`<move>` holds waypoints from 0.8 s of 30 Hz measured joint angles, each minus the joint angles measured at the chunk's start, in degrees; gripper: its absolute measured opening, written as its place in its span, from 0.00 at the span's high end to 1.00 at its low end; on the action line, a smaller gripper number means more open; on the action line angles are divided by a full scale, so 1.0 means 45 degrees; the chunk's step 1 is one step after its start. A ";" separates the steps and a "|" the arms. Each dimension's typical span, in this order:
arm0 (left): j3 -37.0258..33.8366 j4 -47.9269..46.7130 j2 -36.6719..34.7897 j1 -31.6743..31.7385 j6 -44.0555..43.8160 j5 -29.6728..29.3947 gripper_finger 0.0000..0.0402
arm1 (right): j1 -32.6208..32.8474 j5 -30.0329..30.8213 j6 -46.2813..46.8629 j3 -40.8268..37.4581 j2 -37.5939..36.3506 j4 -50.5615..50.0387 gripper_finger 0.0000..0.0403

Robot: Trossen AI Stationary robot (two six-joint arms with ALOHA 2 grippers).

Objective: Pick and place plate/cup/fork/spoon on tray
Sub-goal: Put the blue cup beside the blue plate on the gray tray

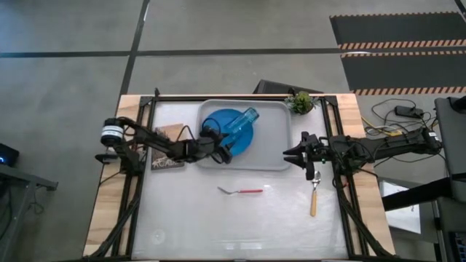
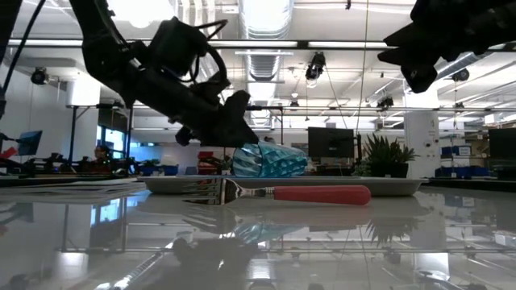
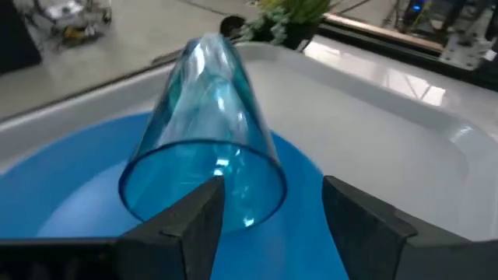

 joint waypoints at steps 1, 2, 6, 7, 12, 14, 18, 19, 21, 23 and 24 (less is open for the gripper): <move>0.0038 0.0067 0.0134 0.0081 -0.0133 0.0205 0.50 | -0.0004 -0.0004 -0.0034 0.0000 -0.0004 -0.0005 0.72; 0.0053 0.0265 0.0299 0.0147 -0.0133 0.0432 0.50 | -0.0004 -0.0005 -0.0078 0.0000 -0.0012 0.0011 0.72; 0.0053 0.1778 0.1103 0.0337 -0.0127 0.0815 0.50 | -0.0005 -0.0005 -0.0278 0.0000 -0.0015 -0.0019 0.72; 0.0053 0.2145 0.1280 0.0405 -0.0128 0.0819 0.50 | -0.0005 -0.0005 -0.0296 0.0000 -0.0015 -0.0017 0.72; 0.0176 0.3545 0.2082 0.0811 0.0045 0.0878 0.53 | -0.0005 -0.0009 -0.0434 0.0000 -0.0015 -0.0019 0.72; 0.0373 0.3547 0.2307 0.0932 0.0182 0.0872 0.57 | -0.0005 -0.0005 -0.0481 0.0000 -0.0015 -0.0019 0.72; 0.0566 0.3548 0.2408 0.0951 0.0387 0.0907 0.67 | -0.0005 -0.0010 -0.0487 0.0000 -0.0015 -0.0048 0.72; 0.0587 0.3555 0.2365 0.0951 0.0589 0.0915 0.71 | -0.0001 -0.0010 -0.0490 0.0000 -0.0015 -0.0064 0.72; 0.0643 0.3546 0.2308 0.0951 0.0892 0.0919 0.80 | -0.0001 -0.0010 -0.0509 0.0000 -0.0015 -0.0073 0.72; 0.0690 0.3525 0.2225 0.0948 0.0966 0.0912 0.90 | -0.0002 -0.0010 -0.0529 0.0000 -0.0015 -0.0077 0.72; 0.0734 0.3533 0.2166 0.0946 0.0974 0.0916 0.95 | -0.0005 -0.0010 -0.0529 0.0000 -0.0015 -0.0080 0.72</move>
